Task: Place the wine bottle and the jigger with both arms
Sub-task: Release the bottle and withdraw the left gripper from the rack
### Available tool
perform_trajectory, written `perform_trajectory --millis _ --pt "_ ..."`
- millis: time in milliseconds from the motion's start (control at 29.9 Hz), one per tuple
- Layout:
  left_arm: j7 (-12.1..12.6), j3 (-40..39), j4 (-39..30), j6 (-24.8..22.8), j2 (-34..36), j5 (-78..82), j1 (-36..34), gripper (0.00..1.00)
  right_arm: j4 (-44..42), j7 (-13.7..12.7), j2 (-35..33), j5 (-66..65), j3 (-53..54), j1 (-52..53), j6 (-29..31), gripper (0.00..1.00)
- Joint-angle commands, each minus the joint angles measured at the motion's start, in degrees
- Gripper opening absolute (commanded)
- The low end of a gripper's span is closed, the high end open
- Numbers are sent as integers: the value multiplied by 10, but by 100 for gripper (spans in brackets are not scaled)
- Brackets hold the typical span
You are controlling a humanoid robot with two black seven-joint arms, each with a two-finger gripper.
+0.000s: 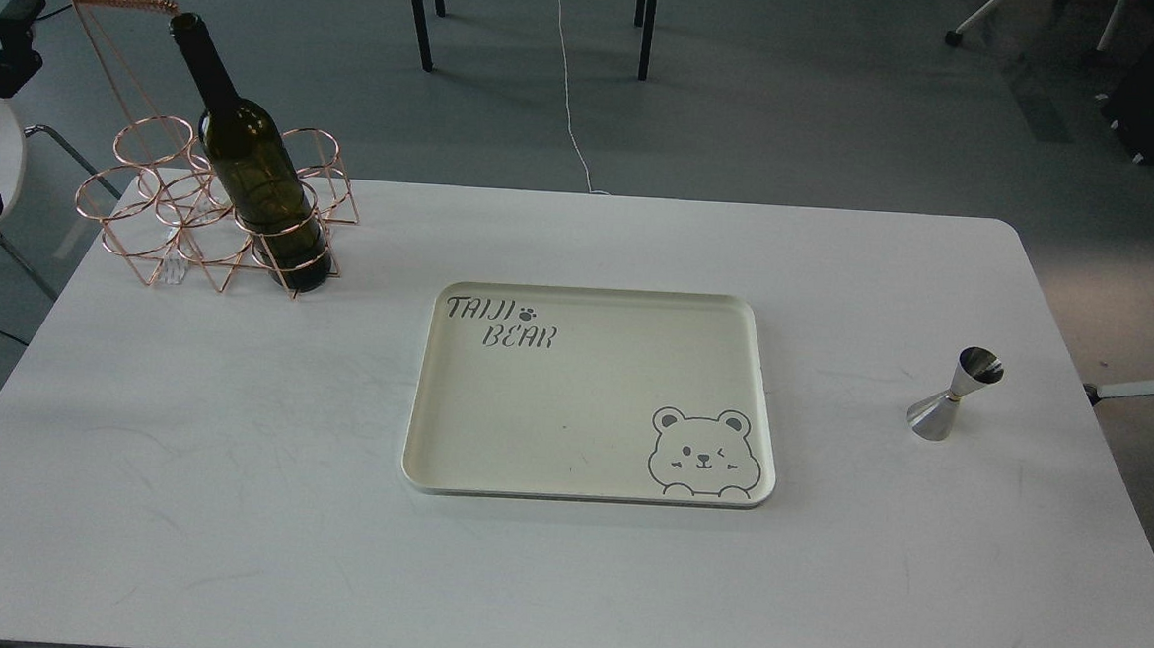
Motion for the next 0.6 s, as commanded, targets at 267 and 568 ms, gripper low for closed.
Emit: perform_trajectory --millis 267,568 --pt "2 -69 107 -146 -60 -229 99 98 -1 -54 22 174 6 -63 48 99" --pt "6 -212 148 -166 -131 -228 174 98 -1 -73 60 210 72 -106 63 99"
